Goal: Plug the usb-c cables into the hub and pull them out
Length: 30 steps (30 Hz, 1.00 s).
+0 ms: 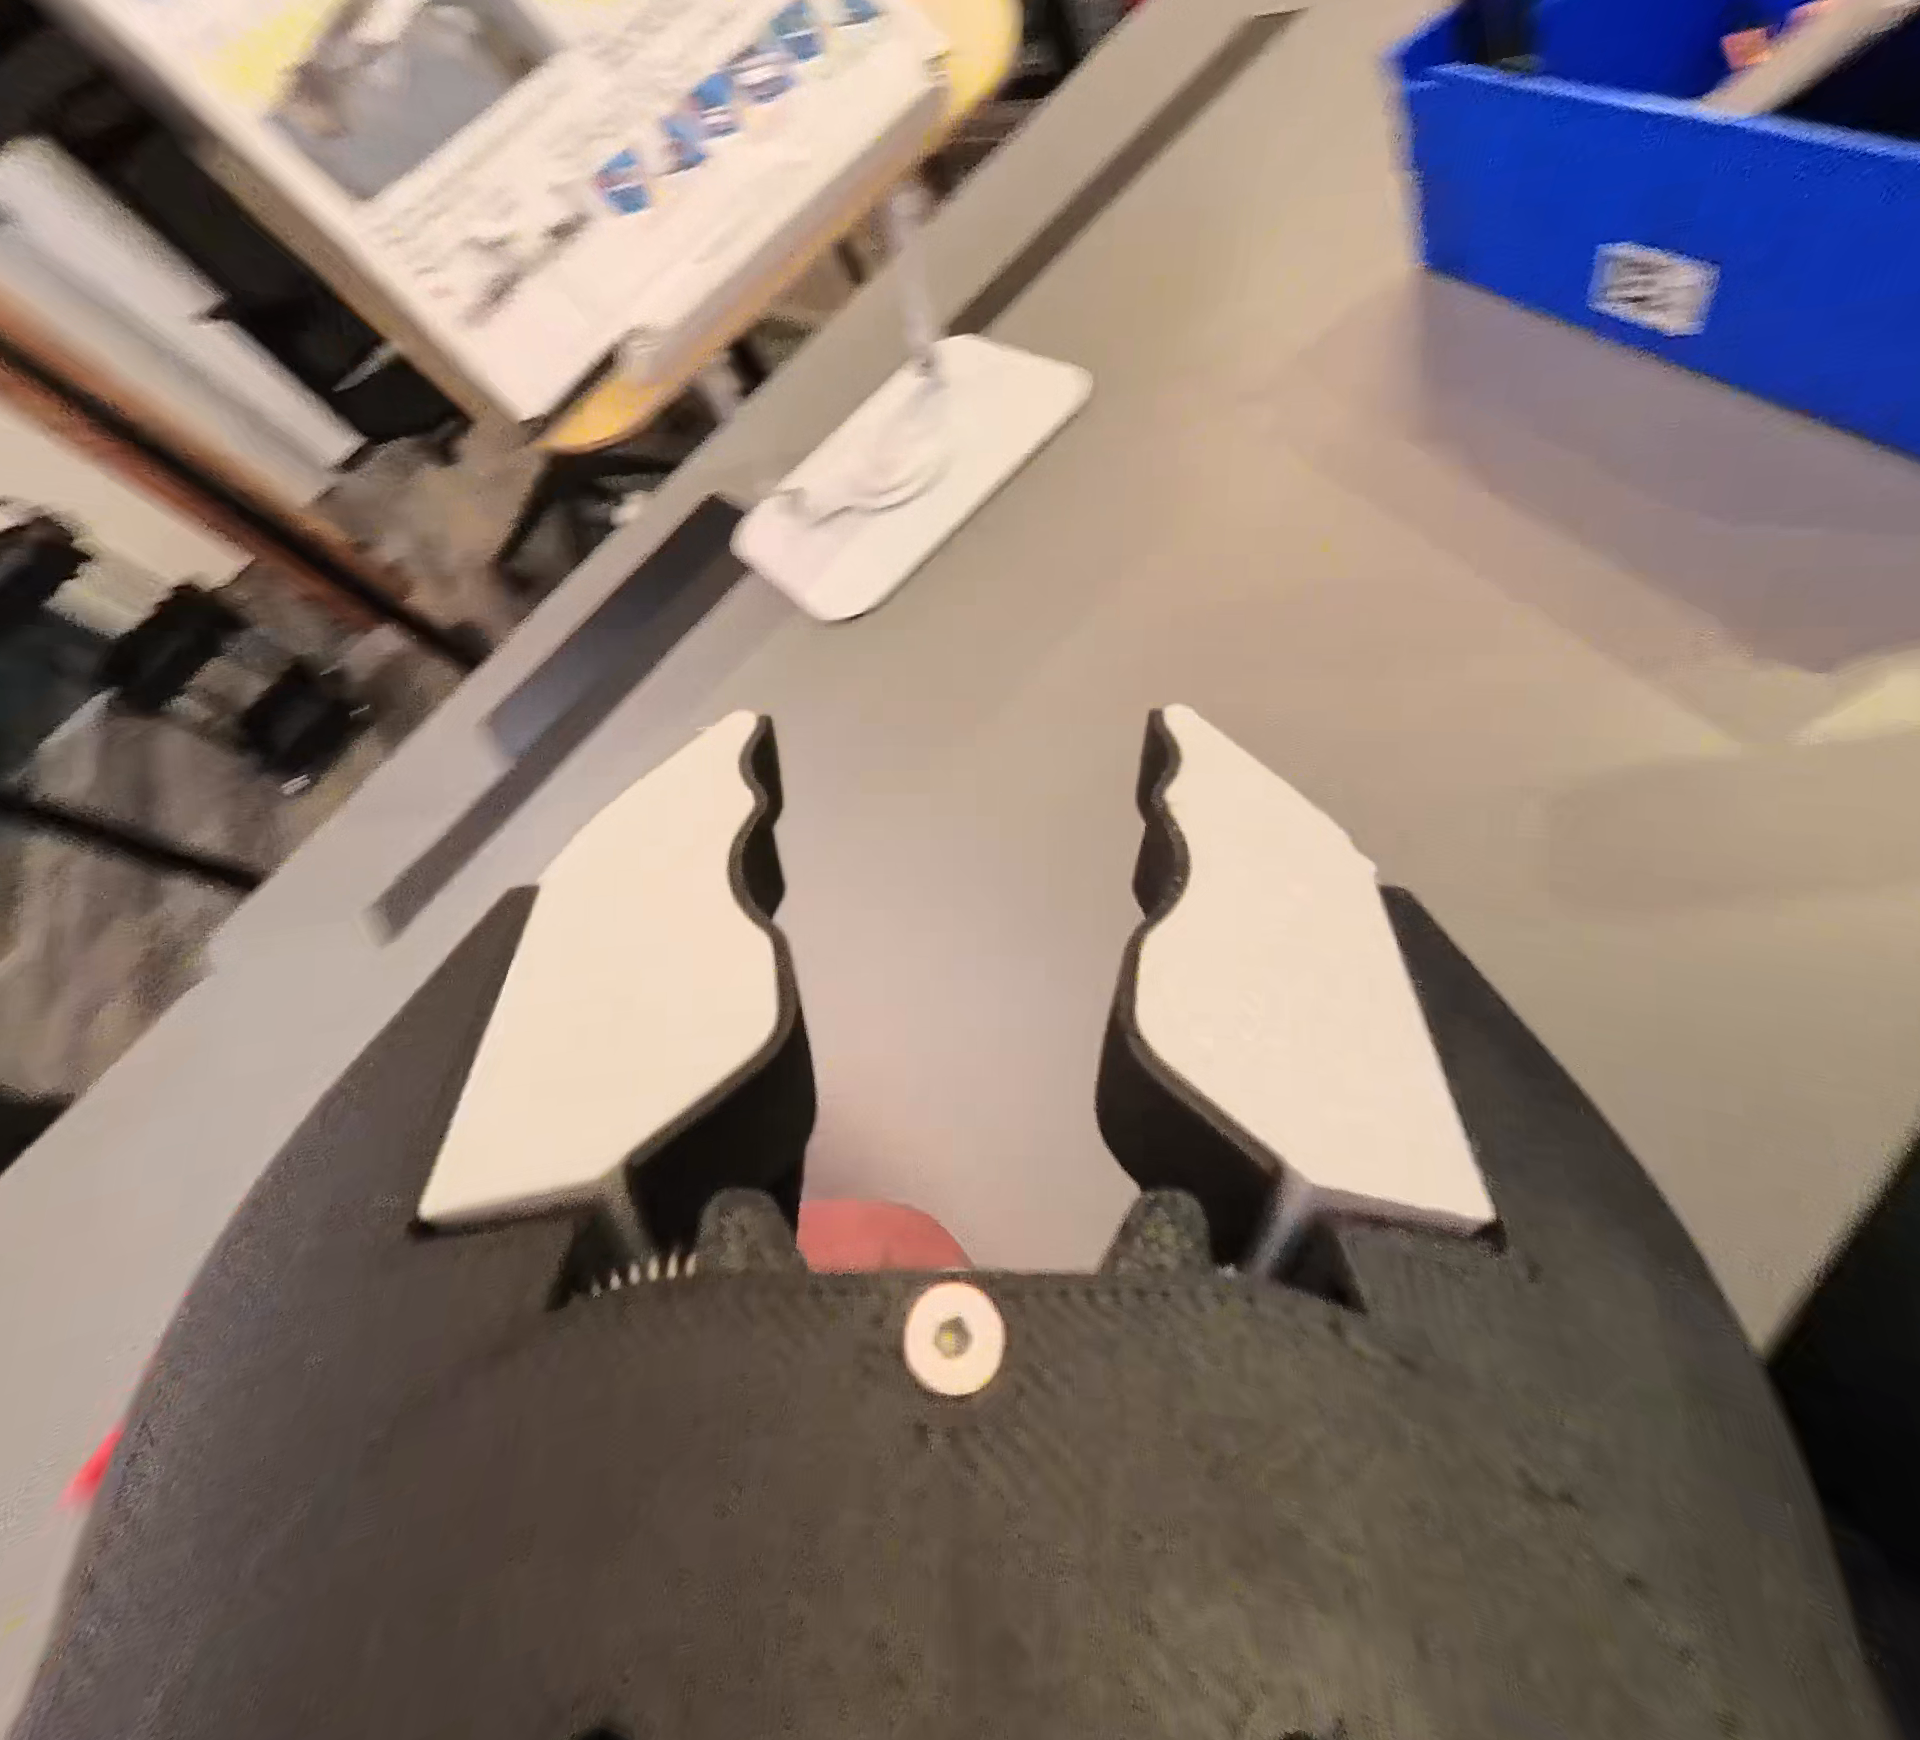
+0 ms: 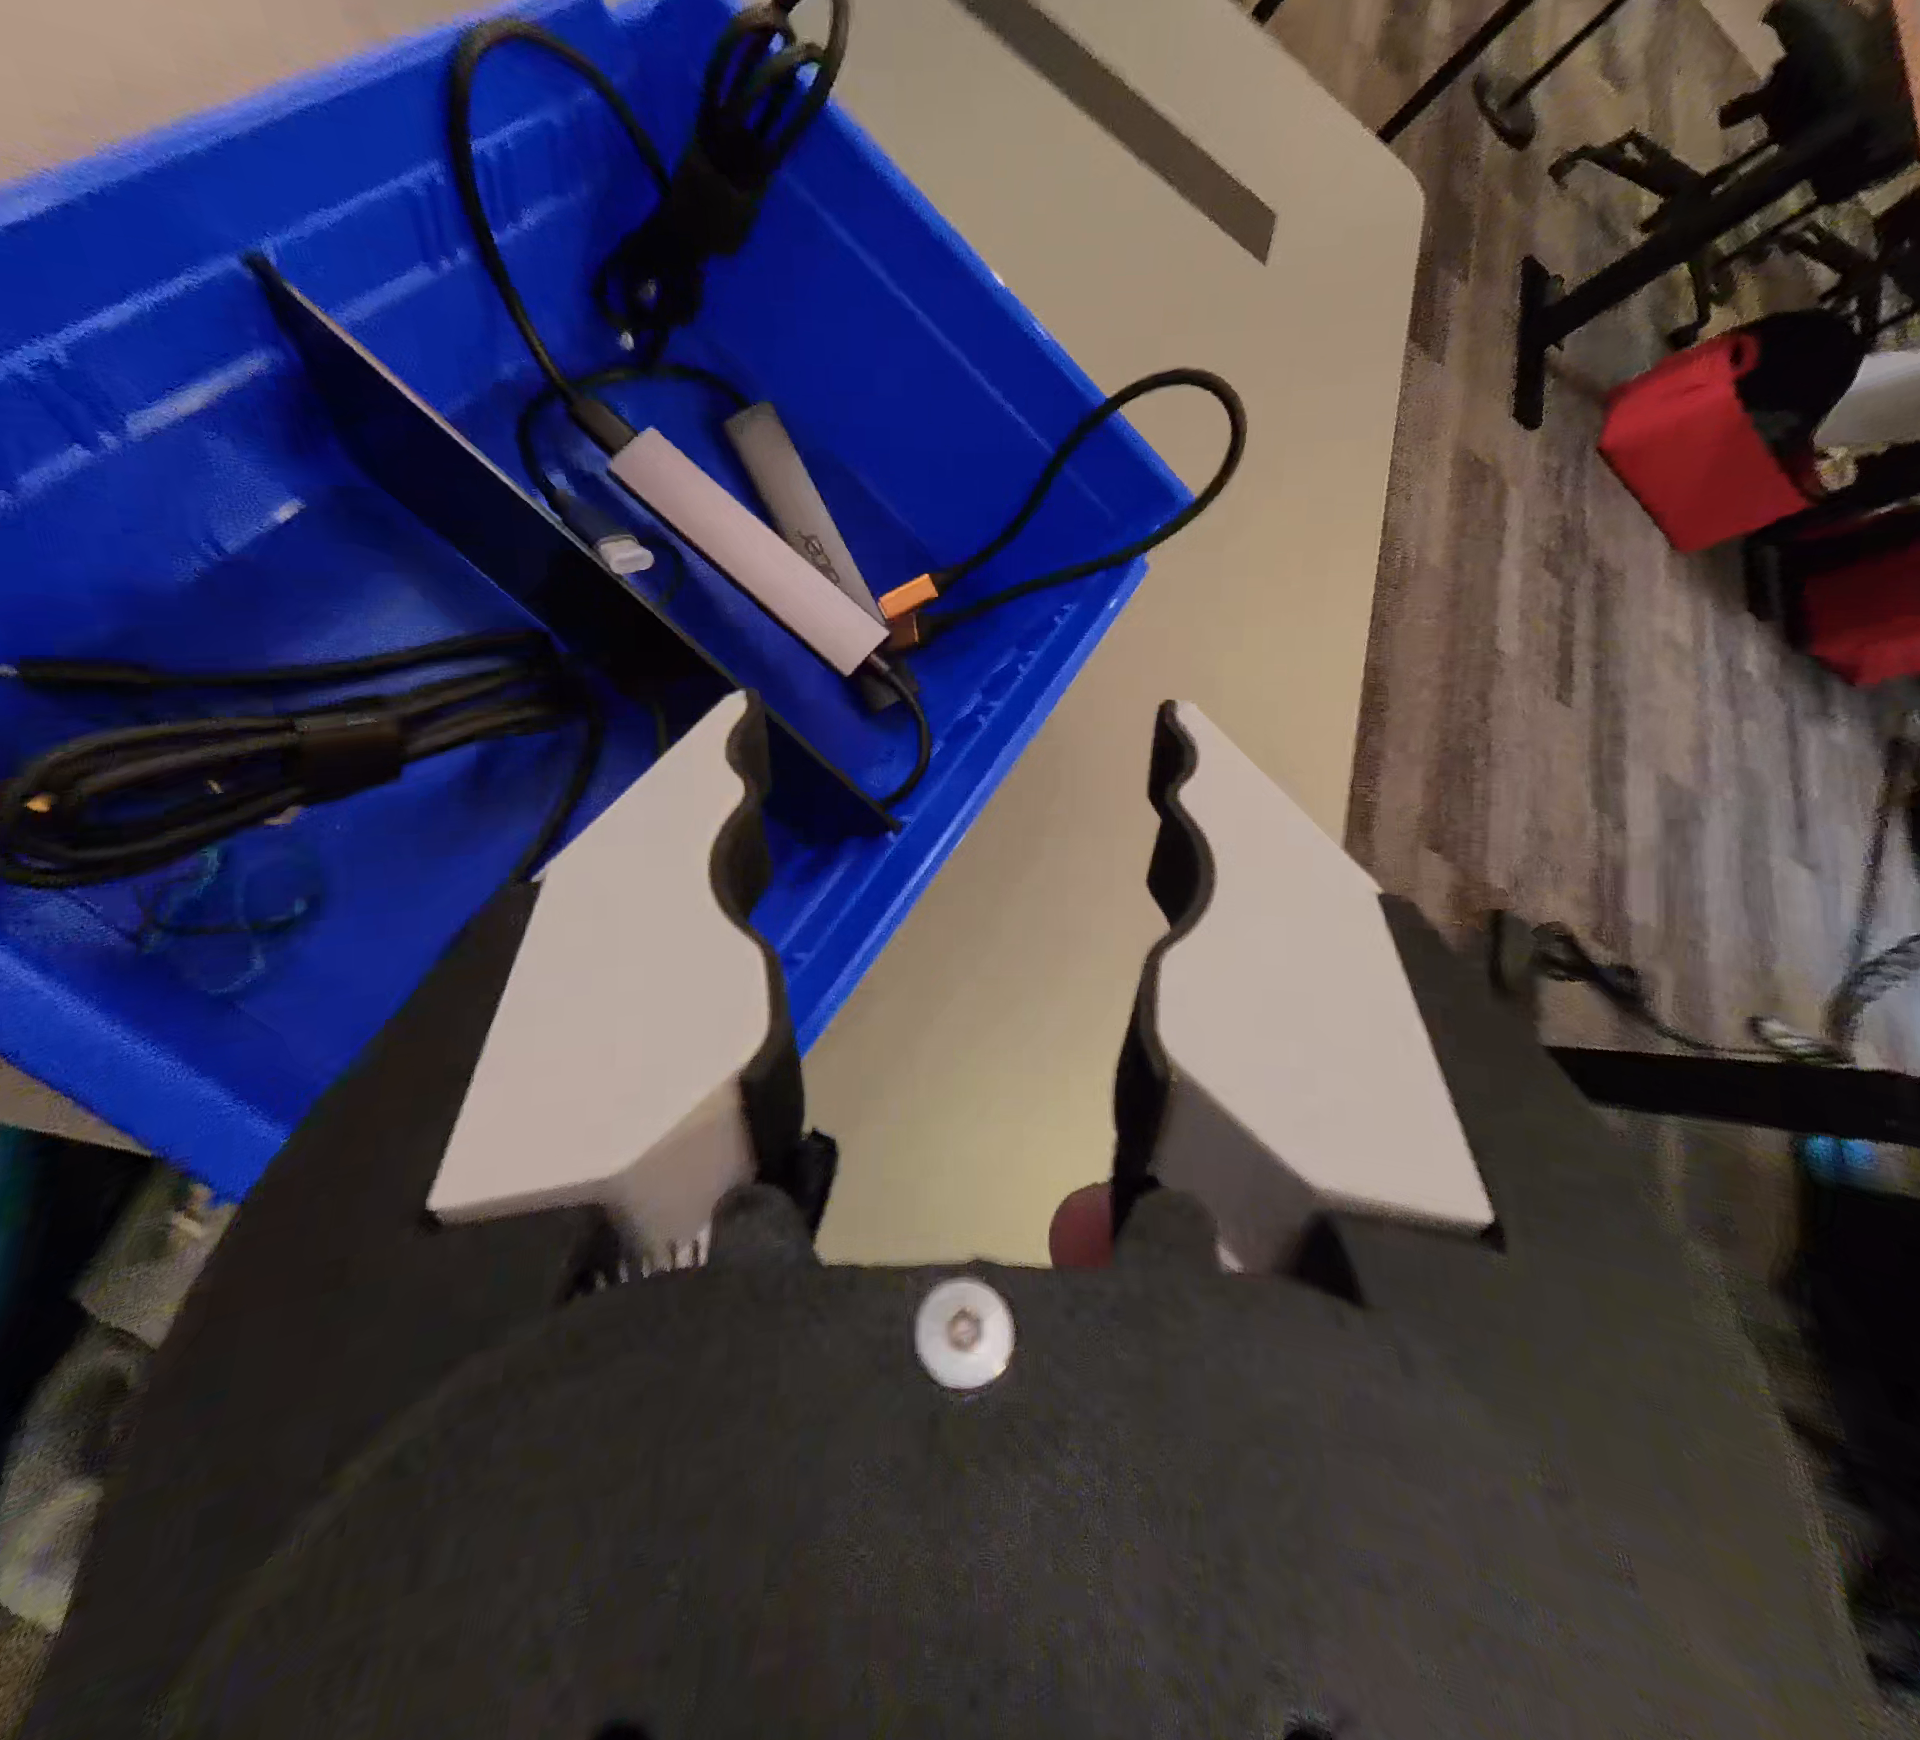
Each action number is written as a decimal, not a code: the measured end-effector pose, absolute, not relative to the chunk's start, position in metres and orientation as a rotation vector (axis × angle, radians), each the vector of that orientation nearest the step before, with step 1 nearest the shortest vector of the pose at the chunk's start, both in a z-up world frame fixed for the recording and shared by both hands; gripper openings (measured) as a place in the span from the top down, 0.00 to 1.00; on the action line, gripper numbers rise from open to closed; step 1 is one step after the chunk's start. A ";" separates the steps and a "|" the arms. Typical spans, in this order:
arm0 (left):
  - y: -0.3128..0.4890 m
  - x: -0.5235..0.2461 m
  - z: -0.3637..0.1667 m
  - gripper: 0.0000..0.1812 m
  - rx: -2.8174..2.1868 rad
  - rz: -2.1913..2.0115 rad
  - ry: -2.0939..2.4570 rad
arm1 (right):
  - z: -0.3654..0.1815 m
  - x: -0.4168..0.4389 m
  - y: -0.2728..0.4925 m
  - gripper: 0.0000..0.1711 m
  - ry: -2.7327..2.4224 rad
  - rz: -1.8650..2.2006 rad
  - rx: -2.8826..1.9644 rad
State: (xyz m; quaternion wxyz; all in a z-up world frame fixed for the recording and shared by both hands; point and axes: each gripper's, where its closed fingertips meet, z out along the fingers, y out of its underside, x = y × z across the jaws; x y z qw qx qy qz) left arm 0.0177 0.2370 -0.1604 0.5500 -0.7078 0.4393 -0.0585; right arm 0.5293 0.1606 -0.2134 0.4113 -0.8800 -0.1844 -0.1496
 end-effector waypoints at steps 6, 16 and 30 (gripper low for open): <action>0.263 -0.107 -0.153 0.61 -1.798 0.187 0.822 | -0.254 0.528 0.125 0.57 -0.366 -0.231 -2.304; 0.251 -0.260 -0.216 0.57 -2.059 0.374 0.570 | -0.303 0.521 0.136 0.69 -0.311 -0.117 -2.393; 0.236 -0.347 -0.264 0.49 -2.199 0.421 0.358 | -0.299 0.469 0.178 0.85 -0.343 -0.010 -2.277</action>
